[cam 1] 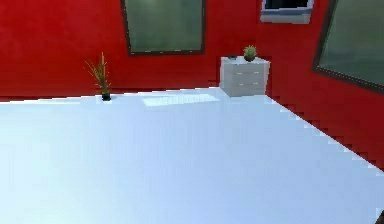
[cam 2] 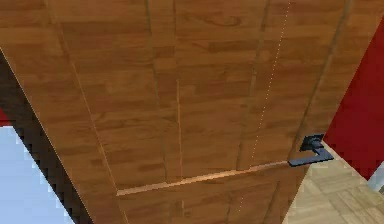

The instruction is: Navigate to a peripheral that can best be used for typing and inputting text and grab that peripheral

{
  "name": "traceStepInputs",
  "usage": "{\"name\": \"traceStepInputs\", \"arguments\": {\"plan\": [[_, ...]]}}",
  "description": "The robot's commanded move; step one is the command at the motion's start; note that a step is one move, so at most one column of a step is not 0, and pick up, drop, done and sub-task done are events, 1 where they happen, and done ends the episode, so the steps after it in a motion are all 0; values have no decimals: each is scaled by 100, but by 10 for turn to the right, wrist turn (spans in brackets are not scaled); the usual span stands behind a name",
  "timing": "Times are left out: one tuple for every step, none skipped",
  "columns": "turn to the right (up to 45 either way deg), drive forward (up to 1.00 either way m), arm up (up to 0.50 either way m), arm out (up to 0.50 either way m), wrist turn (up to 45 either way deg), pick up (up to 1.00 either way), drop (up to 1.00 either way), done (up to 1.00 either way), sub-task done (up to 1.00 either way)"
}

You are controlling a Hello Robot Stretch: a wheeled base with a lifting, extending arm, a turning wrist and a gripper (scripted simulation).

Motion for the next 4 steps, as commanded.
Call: {"name": "traceStepInputs", "arguments": {"plan": [[-120,0,0,0,0,0,0,0,0],[0,45,0,0,0,0,0,0,0],[-450,0,0,0,0,0,0,0,0],[-90,0,0,0,0,0,0,0,0]]}}
